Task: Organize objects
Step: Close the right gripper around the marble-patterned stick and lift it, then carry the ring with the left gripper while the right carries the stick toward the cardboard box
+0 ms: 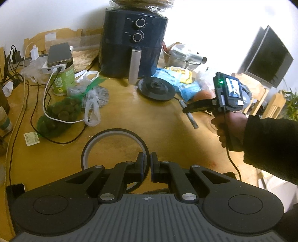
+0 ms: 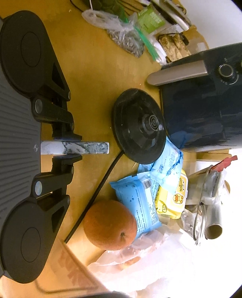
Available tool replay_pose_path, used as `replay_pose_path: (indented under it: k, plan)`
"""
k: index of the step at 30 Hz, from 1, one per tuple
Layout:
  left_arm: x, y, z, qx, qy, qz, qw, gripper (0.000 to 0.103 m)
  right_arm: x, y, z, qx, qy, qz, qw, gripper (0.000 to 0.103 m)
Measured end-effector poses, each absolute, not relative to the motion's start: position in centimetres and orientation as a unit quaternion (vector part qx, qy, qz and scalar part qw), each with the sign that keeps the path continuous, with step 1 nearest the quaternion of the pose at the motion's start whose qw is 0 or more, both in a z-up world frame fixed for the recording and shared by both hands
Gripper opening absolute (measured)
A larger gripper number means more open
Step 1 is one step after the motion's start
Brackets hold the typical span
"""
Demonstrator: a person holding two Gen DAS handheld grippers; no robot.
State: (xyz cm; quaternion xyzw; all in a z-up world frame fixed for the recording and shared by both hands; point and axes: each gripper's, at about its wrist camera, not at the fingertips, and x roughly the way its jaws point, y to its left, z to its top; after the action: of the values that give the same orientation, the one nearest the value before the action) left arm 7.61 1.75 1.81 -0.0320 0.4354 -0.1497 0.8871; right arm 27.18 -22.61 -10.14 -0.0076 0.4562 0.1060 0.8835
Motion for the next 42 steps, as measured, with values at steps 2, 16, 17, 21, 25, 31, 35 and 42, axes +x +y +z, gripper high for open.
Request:
replay_pose_path:
  k: [2,16,17,21,25,31,35,42]
  plan:
    - [7.5,1.6,1.8,-0.031,0.435,-0.152,0.887,0.007,26.7,-22.9,-9.5,-0.004,0.452,0.112,0.885,0.017]
    - [7.0,0.2,2.1,-0.020,0.429,-0.166,0.888,0.007,22.7,-24.1,-4.8,0.021,0.416,0.158,0.895,0.017]
    - [7.0,0.0,2.1,-0.019,0.428,-0.166,0.888,0.007,22.3,-24.2,-4.5,0.023,0.413,0.161,0.896,0.017]
    - [6.9,-0.6,2.3,-0.015,0.425,-0.171,0.889,0.007,21.1,-24.6,-3.5,0.029,0.406,0.168,0.898,0.017]
    - [6.7,-1.2,2.5,-0.010,0.422,-0.176,0.890,0.007,20.0,-25.2,-2.9,0.042,0.403,0.173,0.898,0.017]
    - [6.4,-1.7,2.8,-0.006,0.418,-0.180,0.890,0.007,17.8,-26.2,-1.9,0.072,0.398,0.182,0.896,0.017]
    - [6.3,-2.1,2.9,-0.006,0.419,-0.185,0.889,0.007,16.1,-27.0,-1.2,0.087,0.396,0.188,0.895,0.017]
    - [5.6,-3.0,3.0,-0.002,0.421,-0.203,0.884,0.007,13.0,-28.4,-0.2,0.108,0.392,0.194,0.893,0.017]
